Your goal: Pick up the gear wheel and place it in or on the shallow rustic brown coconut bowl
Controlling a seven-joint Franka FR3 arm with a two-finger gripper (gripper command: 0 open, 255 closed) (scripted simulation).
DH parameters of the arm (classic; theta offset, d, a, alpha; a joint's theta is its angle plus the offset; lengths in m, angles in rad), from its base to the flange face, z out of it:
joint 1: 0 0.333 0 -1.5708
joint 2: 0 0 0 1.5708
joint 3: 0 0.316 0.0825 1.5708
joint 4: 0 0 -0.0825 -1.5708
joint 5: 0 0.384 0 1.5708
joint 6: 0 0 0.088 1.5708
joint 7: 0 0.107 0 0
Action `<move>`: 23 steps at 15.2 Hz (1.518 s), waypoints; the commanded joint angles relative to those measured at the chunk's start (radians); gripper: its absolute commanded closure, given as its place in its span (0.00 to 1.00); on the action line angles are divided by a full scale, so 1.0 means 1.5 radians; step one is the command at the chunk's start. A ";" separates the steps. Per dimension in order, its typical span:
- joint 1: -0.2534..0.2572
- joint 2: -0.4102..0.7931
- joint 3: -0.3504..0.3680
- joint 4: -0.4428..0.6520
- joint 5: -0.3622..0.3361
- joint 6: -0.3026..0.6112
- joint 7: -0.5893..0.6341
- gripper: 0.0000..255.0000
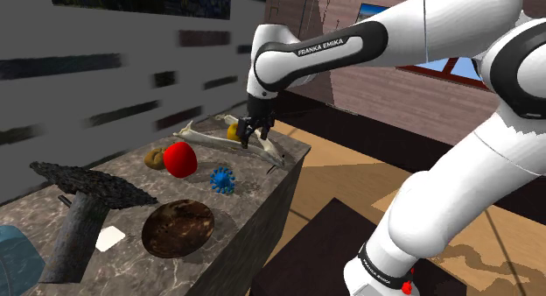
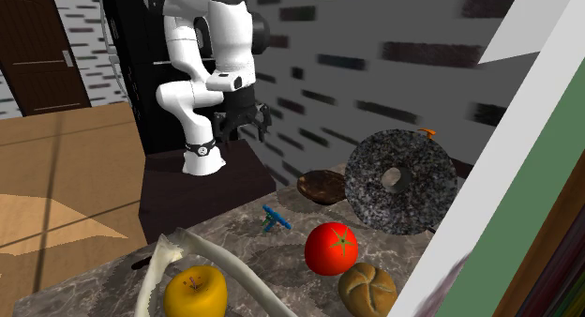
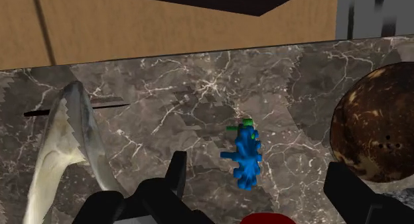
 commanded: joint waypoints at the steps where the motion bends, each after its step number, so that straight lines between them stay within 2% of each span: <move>1: 0.004 0.054 0.010 0.026 -0.004 0.020 0.014 0.00; 7: 0.018 0.212 0.030 0.115 -0.026 0.063 0.058 0.00; 13: 0.043 0.372 0.036 0.233 -0.054 0.080 0.099 0.00; 23: 0.047 0.407 0.034 0.208 -0.060 0.139 0.103 0.00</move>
